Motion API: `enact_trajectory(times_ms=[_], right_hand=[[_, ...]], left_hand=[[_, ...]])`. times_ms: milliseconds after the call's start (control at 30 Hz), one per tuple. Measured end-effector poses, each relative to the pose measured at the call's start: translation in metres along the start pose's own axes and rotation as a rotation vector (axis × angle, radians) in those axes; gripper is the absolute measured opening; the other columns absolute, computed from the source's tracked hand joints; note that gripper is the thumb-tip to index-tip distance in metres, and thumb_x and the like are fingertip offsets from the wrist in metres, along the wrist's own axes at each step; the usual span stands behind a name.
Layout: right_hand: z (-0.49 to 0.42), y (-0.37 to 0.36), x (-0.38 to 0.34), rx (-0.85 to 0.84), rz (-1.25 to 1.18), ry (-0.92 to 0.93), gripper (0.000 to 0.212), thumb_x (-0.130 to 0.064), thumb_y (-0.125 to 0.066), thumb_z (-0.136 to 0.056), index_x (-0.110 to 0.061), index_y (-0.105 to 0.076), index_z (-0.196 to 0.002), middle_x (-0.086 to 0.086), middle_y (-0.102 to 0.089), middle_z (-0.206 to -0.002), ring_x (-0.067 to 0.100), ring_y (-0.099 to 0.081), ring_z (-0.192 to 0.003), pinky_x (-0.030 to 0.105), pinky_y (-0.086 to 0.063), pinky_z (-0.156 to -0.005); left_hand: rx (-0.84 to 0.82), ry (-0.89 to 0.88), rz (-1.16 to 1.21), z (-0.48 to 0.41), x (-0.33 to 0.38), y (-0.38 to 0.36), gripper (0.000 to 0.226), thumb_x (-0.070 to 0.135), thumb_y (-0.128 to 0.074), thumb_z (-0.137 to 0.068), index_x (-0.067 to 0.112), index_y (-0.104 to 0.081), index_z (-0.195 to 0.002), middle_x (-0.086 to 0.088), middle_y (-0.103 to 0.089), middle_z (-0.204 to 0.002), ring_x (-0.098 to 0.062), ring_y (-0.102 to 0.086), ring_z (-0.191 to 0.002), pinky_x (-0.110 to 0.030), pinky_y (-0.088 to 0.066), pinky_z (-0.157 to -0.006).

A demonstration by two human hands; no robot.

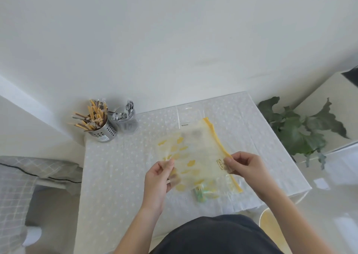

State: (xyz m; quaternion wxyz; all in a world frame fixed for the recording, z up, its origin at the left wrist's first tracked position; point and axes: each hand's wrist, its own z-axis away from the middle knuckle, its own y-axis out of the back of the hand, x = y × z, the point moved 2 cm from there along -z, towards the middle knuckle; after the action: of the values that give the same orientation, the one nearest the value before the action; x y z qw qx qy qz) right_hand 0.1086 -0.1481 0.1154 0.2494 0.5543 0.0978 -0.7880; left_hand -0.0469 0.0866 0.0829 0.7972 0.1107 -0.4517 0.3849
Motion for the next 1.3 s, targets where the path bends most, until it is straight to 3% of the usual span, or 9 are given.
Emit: enact_trajectory(times_ms=[100,300,467,633,733,833,1033,1167,1300], right_hand=[[0.000,0.009,0.004,-0.034,-0.037,-0.036,0.018,-0.020,-0.077,-0.092,-0.002,-0.077,-0.089,0.019,-0.077,-0.090,0.037,-0.073,-0.090,0.051,-0.060,-0.091],[-0.012,0.029,-0.005,-0.233,-0.091,-0.152,0.029,-0.035,-0.072,-0.092,-0.013,-0.079,-0.109,0.004,-0.076,-0.114,0.024,-0.073,-0.103,0.049,-0.057,-0.097],[-0.035,0.042,-0.014,-0.122,-0.177,-0.120,0.030,-0.035,-0.070,-0.093,-0.009,-0.081,-0.105,0.009,-0.075,-0.115,0.030,-0.073,-0.101,0.048,-0.059,-0.092],[-0.050,0.070,-0.015,-0.028,-0.145,-0.039,0.026,-0.032,-0.070,-0.094,-0.009,-0.082,-0.095,0.016,-0.075,-0.098,0.024,-0.068,-0.077,0.036,-0.059,-0.077],[-0.053,0.084,-0.012,-0.064,-0.142,-0.027,0.019,-0.028,-0.070,-0.096,-0.015,-0.082,-0.097,0.014,-0.075,-0.102,0.032,-0.069,-0.081,0.045,-0.059,-0.083],[-0.055,0.095,-0.009,-0.135,-0.137,-0.019,0.021,-0.022,-0.069,-0.097,-0.027,-0.079,-0.115,0.010,-0.070,-0.087,0.029,-0.067,-0.079,0.045,-0.058,-0.086],[-0.064,0.123,-0.001,-0.149,-0.100,-0.020,0.042,-0.016,-0.065,-0.100,-0.040,-0.066,-0.134,0.006,-0.065,-0.080,0.022,-0.064,-0.081,0.049,-0.058,-0.088],[-0.072,0.143,0.004,-0.184,-0.132,-0.072,0.053,-0.013,-0.063,-0.102,-0.045,-0.055,-0.143,0.009,-0.065,-0.085,0.024,-0.065,-0.077,0.047,-0.058,-0.083],[-0.088,0.171,0.013,-0.209,-0.175,-0.135,0.061,-0.012,-0.064,-0.101,-0.052,-0.049,-0.144,0.012,-0.068,-0.097,0.028,-0.067,-0.082,0.041,-0.060,-0.074]], left_hand=[[-0.011,0.024,0.036,-0.002,-0.002,-0.007,0.024,0.033,-0.074,-0.098,0.009,-0.073,-0.101,-0.003,-0.077,-0.100,-0.019,-0.074,-0.089,-0.043,-0.065,-0.086],[-0.111,-0.056,-0.026,-0.001,0.005,-0.035,0.029,0.028,-0.077,-0.091,0.007,-0.073,-0.111,-0.003,-0.070,-0.086,-0.017,-0.067,-0.076,-0.047,-0.065,-0.087],[-0.170,-0.063,-0.129,-0.007,0.000,-0.061,0.019,0.027,-0.079,-0.094,0.009,-0.074,-0.099,-0.009,-0.061,-0.089,-0.019,-0.064,-0.082,-0.066,-0.057,-0.100],[-0.061,-0.082,-0.085,-0.009,0.001,-0.082,0.037,0.035,-0.084,-0.079,0.002,-0.070,-0.091,-0.005,-0.072,-0.088,-0.026,-0.065,-0.090,-0.035,-0.061,-0.074],[-0.056,-0.104,-0.094,-0.008,0.006,-0.097,0.035,0.033,-0.081,-0.089,0.019,-0.073,-0.120,0.000,-0.080,-0.110,-0.028,-0.075,-0.104,-0.044,-0.065,-0.087],[-0.058,-0.198,-0.086,-0.014,0.014,-0.112,0.060,0.017,-0.076,-0.098,0.047,-0.055,-0.146,0.009,-0.069,-0.131,-0.021,-0.077,-0.107,-0.045,-0.066,-0.088],[-0.086,-0.243,-0.208,-0.031,0.015,-0.150,0.033,0.003,-0.071,-0.099,0.032,-0.083,-0.111,-0.002,-0.076,-0.125,-0.011,-0.067,-0.081,-0.023,-0.060,-0.066],[-0.237,-0.121,-0.117,-0.039,0.006,-0.166,0.047,0.010,-0.075,-0.098,0.039,-0.071,-0.134,0.019,-0.060,-0.148,-0.012,-0.074,-0.112,-0.034,-0.065,-0.078],[-0.383,0.006,-0.222,-0.047,-0.018,-0.176,0.058,0.000,-0.077,-0.093,0.036,-0.070,-0.138,0.023,-0.057,-0.149,-0.019,-0.076,-0.112,-0.038,-0.066,-0.083]])
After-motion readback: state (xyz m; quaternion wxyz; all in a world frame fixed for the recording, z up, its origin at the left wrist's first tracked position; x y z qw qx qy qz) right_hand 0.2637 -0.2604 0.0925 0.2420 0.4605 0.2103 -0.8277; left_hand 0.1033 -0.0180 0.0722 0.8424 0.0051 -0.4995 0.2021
